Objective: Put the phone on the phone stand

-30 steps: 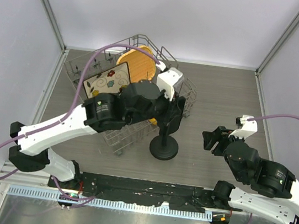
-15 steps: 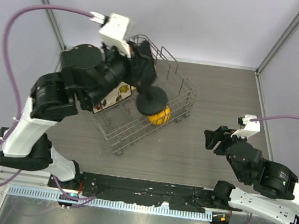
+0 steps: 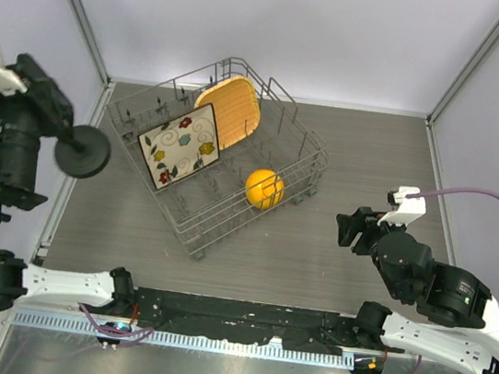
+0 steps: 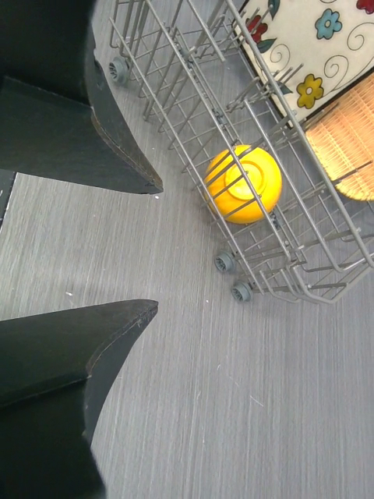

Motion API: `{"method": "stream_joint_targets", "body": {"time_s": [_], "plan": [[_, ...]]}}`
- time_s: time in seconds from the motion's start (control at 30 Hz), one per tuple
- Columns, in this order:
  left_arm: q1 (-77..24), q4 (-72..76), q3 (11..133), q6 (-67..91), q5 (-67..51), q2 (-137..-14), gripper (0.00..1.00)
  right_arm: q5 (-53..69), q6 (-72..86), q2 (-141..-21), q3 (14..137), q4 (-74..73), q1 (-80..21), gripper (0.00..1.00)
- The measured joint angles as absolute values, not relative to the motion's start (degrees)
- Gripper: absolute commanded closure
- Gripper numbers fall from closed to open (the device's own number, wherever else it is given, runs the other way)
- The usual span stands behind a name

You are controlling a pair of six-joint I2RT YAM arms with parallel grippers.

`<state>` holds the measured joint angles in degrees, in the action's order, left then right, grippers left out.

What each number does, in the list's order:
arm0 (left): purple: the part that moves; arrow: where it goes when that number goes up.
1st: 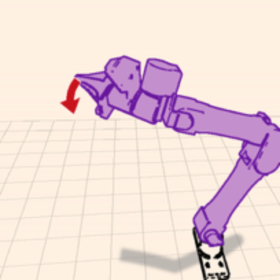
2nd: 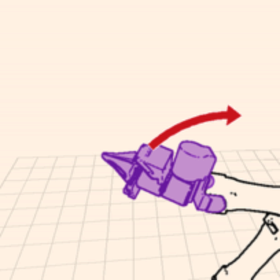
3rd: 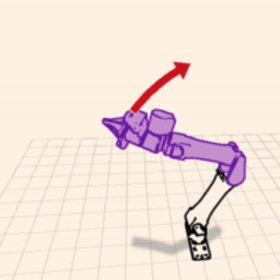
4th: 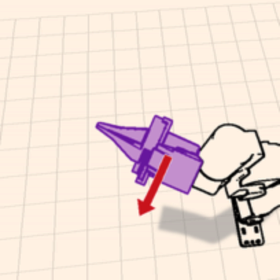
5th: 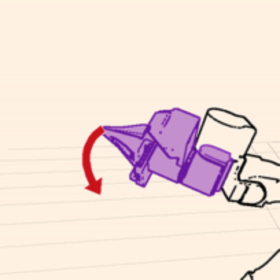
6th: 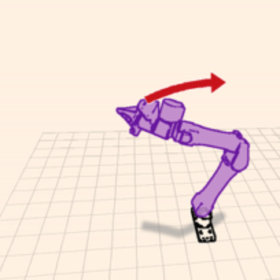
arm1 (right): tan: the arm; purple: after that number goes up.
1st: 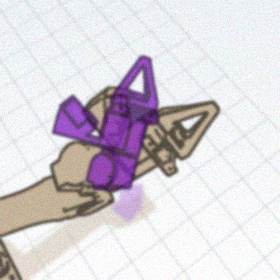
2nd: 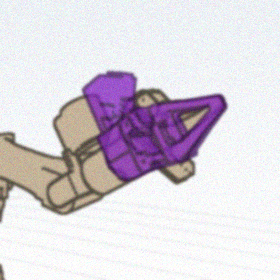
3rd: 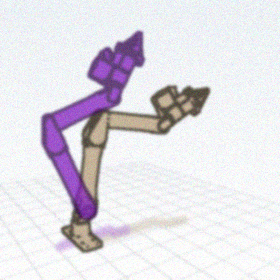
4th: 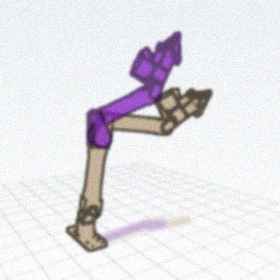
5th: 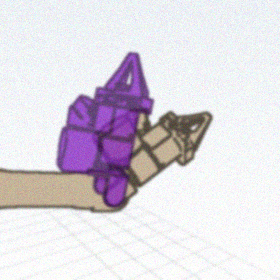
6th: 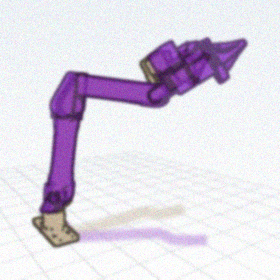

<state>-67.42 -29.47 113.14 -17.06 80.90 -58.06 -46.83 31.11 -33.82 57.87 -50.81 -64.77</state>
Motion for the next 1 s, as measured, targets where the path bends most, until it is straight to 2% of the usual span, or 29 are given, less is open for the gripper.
{"method": "stream_joint_targets", "body": {"time_s": [0.1, 0.17, 0.43, 0.63, 0.77, 0.83, 0.9, 1.0], "plan": [[-67.2, -10.5, 100.6, -32.1, 85.6, -50.3, 1.00, -46.6, 30.1, -34.5, 58.0, -49.6, -64.8, 0.38], [-67.1, -4.0, 95.1, -36.2, 88.1, -47.7, 0.99, -46.3, 29.7, -35.0, 58.0, -48.9, -64.8, 0.38], [-65.1, -2.5, 83.2, -29.1, 89.4, -49.8, 1.00, -44.6, 29.2, -35.9, 58.0, -47.8, -64.8, 0.38], [-54.9, -1.2, 76.7, -26.6, 88.4, -57.4, 1.00, -44.4, 29.2, -34.2, 58.0, -48.1, -64.8, 0.38], [-46.7, -12.9, 77.7, -15.3, 85.6, -61.1, 1.00, -44.4, 29.2, -33.5, 58.0, -48.5, -64.8, 0.37], [-37.3, -28.8, 85.0, -1.7, 78.2, -64.4, 1.00, -44.4, 29.2, -33.4, 58.0, -48.5, -64.8, 0.37], [-28.1, -37.7, 90.1, 8.1, 72.5, -67.2, 1.00, -44.4, 29.1, -33.4, 58.0, -48.5, -64.8, 0.37], [-18.3, -45.0, 87.9, 19.6, 66.6, -66.6, 1.00, -44.3, 28.7, -33.5, 58.0, -48.4, -64.8, 0.37]]}}
